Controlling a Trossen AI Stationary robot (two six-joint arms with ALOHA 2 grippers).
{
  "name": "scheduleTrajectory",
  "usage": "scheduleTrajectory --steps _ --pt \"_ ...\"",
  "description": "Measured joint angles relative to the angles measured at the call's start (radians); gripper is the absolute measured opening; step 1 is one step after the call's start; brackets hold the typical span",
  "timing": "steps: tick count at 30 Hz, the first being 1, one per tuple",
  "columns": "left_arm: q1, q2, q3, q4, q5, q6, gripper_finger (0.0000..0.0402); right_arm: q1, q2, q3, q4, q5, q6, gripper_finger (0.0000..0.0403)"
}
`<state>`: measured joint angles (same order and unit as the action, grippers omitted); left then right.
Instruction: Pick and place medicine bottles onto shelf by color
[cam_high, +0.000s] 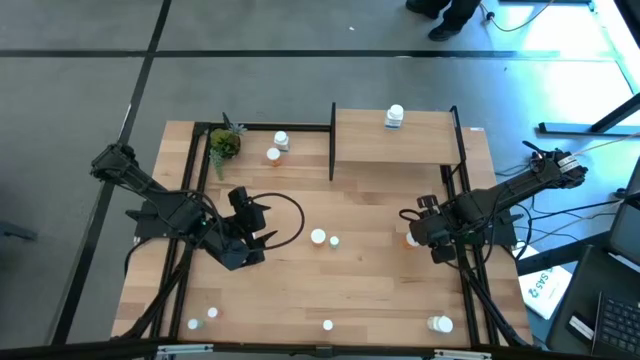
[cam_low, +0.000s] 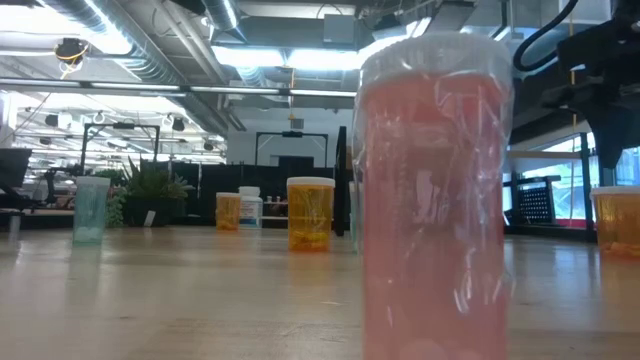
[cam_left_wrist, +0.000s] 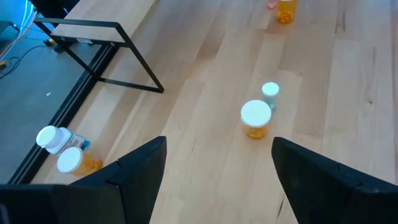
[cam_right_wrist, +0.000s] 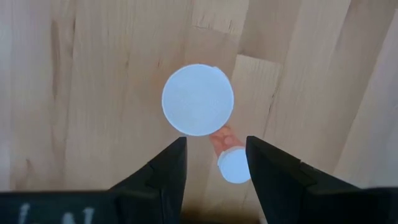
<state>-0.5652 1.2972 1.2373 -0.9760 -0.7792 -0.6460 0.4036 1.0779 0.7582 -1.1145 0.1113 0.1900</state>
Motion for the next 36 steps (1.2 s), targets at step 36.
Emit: scheduleTrajectory --steps 36 --pt "0.000 0.000 0.000 0.000 0.000 0.000 0.0286 0.000 -0.001 -0.049 -0.056 -0.004 0.044 0.0245"
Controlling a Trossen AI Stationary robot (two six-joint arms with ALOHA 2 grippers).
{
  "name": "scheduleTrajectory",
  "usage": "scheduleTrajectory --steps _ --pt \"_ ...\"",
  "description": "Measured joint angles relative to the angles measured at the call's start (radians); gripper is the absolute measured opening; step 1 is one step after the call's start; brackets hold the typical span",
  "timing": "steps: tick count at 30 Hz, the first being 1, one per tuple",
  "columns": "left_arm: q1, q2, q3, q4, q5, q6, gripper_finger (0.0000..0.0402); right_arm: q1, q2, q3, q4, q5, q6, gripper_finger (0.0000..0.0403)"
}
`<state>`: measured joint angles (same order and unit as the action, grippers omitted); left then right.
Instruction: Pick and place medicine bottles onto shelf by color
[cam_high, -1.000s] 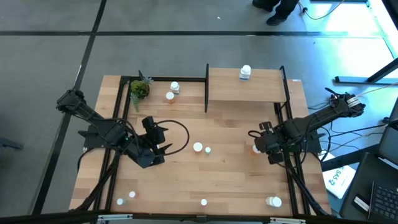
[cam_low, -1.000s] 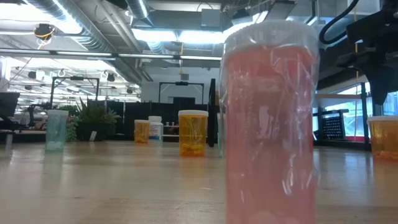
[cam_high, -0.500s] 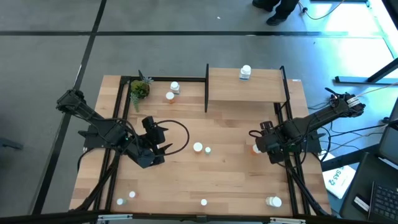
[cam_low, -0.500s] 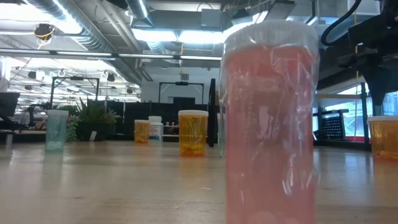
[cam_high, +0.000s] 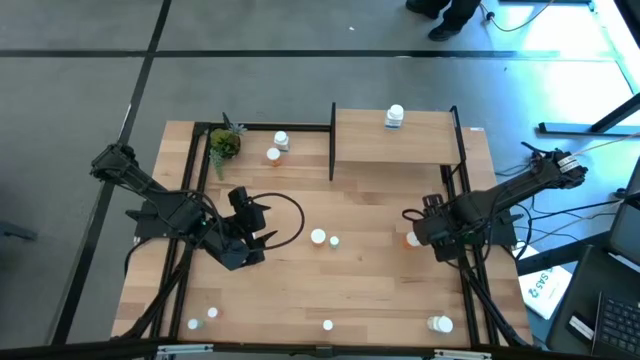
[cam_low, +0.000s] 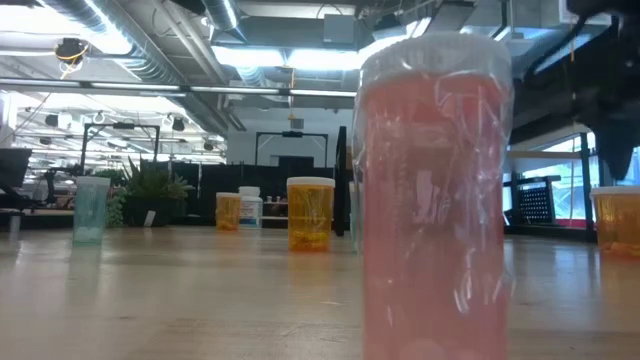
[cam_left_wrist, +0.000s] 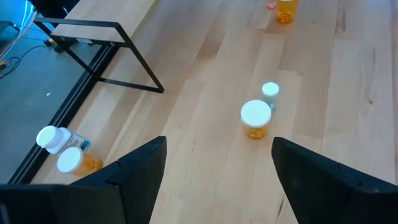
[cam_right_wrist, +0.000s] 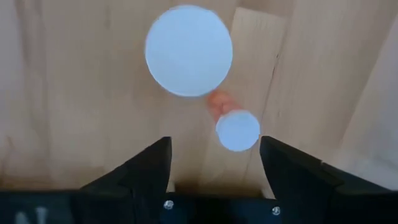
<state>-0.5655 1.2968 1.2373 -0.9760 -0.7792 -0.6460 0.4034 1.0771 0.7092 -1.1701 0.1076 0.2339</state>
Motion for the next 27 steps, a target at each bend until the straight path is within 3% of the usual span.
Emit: scheduleTrajectory --steps 8,27 --pt "0.000 0.000 0.000 0.000 0.000 0.000 0.0286 0.000 0.002 -0.030 0.028 0.055 0.027 0.0228" --pt "0.000 0.000 0.000 0.000 0.000 0.000 0.0286 -0.001 0.002 -0.030 0.035 0.033 0.027 0.0222"
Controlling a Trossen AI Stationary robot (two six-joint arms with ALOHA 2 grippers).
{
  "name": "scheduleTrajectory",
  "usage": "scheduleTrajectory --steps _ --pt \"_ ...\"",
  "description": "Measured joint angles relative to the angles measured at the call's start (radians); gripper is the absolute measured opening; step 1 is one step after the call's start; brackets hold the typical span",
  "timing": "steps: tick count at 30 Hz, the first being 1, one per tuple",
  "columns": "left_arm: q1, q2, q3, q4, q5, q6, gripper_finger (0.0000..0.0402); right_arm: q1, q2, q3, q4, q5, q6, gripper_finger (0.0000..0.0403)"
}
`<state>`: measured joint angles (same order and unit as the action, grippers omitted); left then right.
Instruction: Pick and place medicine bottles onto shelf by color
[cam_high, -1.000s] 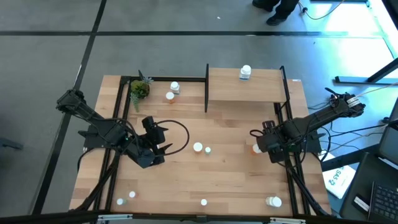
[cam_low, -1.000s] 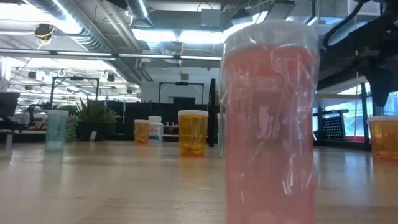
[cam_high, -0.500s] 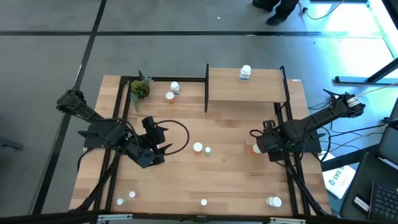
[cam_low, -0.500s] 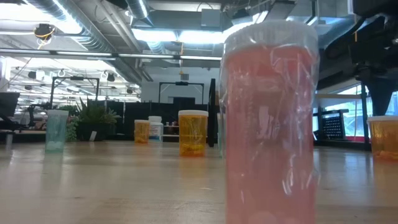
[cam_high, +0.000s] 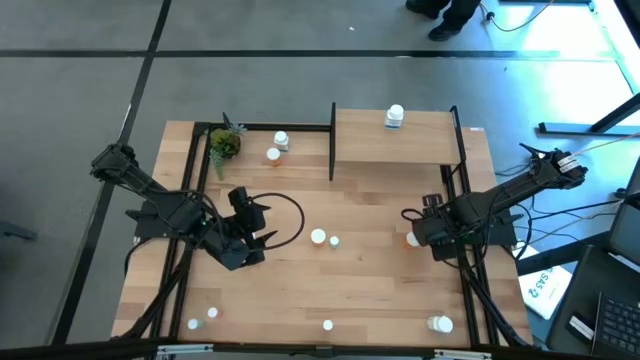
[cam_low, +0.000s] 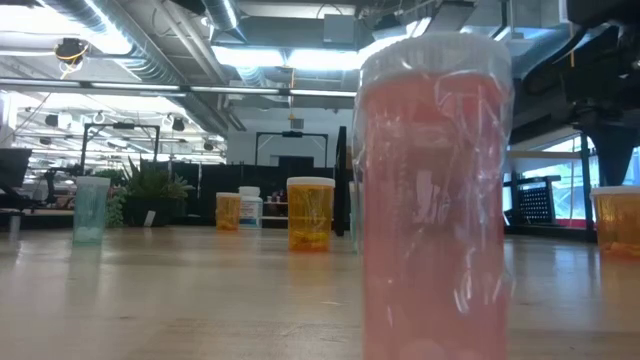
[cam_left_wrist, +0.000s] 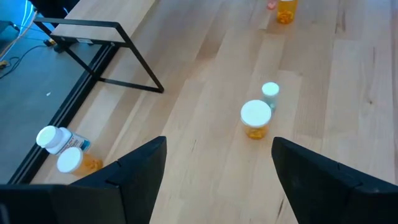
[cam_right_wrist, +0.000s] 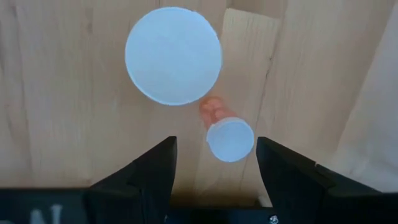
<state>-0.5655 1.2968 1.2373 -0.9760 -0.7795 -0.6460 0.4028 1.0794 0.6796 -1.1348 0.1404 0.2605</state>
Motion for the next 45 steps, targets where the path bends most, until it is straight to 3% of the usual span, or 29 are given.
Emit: scheduleTrajectory --steps 19,36,45 --pt "0.000 0.000 0.000 0.000 0.000 0.000 0.0286 -0.084 0.003 -0.025 0.054 -0.062 0.006 0.0222" --pt "0.000 0.000 0.000 0.001 0.000 0.000 0.0286 -0.084 0.008 0.011 0.044 -0.006 0.029 0.0222" --pt "0.000 0.000 0.000 0.002 0.000 0.000 0.0286 -0.084 0.008 0.008 0.034 -0.045 0.147 0.0222"
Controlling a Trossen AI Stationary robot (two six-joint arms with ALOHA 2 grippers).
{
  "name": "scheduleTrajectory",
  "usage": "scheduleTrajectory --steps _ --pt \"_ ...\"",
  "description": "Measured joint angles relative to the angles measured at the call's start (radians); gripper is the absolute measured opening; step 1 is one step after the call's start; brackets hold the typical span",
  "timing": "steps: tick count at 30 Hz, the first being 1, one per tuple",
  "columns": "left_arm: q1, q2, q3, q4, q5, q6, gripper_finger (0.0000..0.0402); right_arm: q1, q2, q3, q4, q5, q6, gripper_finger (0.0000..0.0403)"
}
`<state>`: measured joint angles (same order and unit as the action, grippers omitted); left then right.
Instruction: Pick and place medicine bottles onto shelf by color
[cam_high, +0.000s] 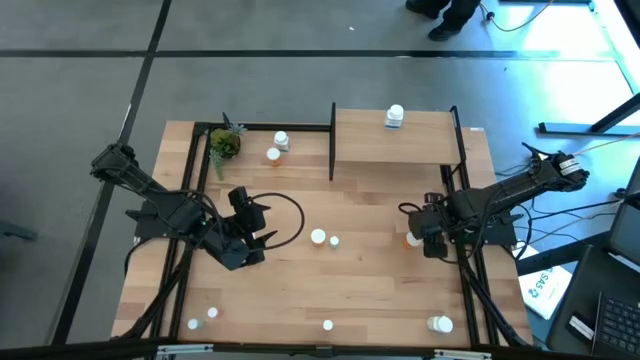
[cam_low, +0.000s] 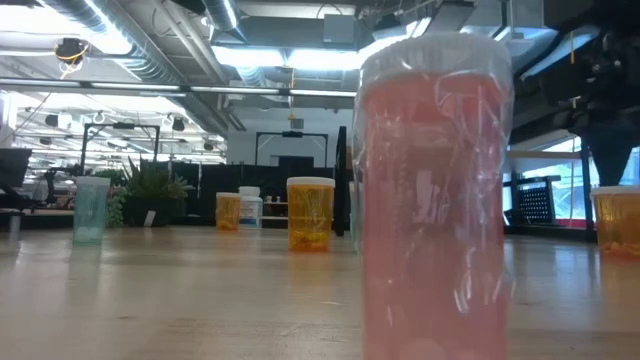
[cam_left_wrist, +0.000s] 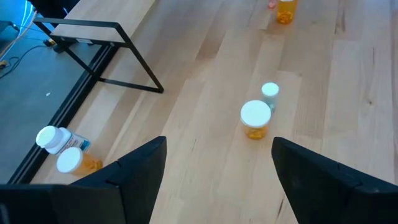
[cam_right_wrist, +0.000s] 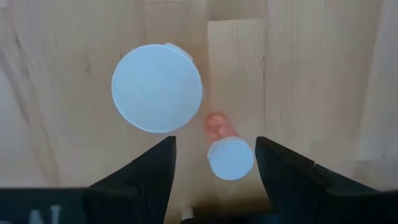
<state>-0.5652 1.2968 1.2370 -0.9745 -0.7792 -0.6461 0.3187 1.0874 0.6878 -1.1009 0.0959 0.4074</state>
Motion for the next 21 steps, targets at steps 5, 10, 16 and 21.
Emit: scheduleTrajectory --steps 5,10,16,21 --pt "0.000 0.000 0.000 0.000 0.000 0.000 0.0286 0.000 0.000 -0.046 0.009 0.000 0.016 0.0222" --pt "0.000 0.000 0.000 0.000 0.000 0.000 0.0286 0.000 0.000 -0.074 0.040 0.000 0.036 0.0222" --pt "0.000 0.000 0.000 0.000 0.000 0.000 0.0286 0.000 0.000 -0.075 0.039 0.014 0.037 0.0221" --pt "0.000 0.000 0.000 0.000 0.000 0.000 0.0286 0.000 0.000 -0.075 0.039 0.015 0.037 0.0207"
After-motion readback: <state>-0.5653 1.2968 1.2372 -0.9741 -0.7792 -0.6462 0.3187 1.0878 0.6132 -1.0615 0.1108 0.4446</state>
